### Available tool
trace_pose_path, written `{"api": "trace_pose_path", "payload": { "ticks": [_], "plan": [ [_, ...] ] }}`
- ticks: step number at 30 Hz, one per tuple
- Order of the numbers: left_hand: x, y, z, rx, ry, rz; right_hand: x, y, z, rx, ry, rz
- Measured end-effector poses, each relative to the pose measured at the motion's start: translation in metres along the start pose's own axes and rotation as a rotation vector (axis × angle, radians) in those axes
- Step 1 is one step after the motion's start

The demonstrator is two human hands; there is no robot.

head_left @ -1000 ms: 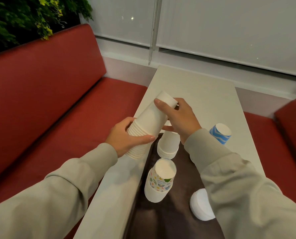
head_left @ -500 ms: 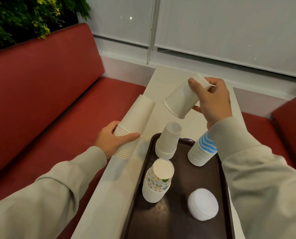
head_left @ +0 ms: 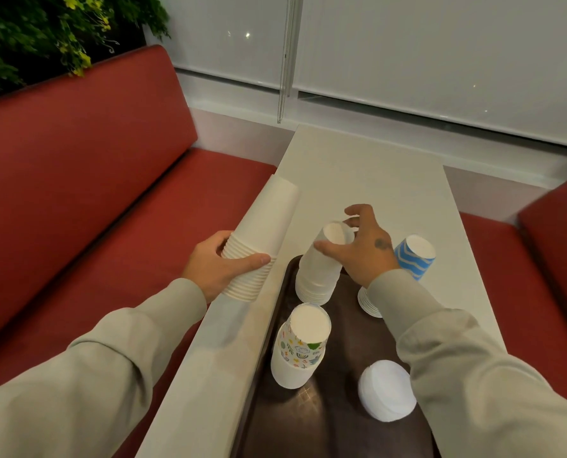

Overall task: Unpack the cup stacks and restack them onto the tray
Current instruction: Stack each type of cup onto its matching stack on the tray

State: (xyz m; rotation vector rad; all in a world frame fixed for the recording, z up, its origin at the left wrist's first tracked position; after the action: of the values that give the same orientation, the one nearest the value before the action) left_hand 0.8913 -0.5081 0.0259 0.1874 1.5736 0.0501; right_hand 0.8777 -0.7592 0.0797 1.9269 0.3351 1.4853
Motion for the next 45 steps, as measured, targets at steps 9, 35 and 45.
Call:
{"api": "trace_pose_path", "payload": {
  "ticks": [9, 35, 45],
  "plan": [
    [-0.021, -0.010, 0.002, 0.021, -0.147, 0.160, 0.038, 0.006, -0.007, 0.066, 0.030, 0.303],
    [0.015, 0.021, -0.005, -0.073, -0.007, 0.180, 0.042, 0.060, 0.011, -0.215, 0.081, 0.392],
    [-0.008, 0.006, -0.006, -0.051, -0.040, 0.004, 0.009, 0.010, 0.000, -0.040, 0.029, 0.095]
  ]
}}
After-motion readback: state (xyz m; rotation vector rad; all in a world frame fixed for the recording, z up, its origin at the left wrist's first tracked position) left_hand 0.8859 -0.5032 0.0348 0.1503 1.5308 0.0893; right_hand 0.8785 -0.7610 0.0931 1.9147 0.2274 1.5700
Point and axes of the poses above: each hand's wrist, its own z-axis towards the middle knuckle, its own y-axis out of the back of the hand, x = y × z, the point moved 6 cm from there along z, towards the middle knuckle, and after that the axes turned 9 degrees about -y, right-handed, at the moved point
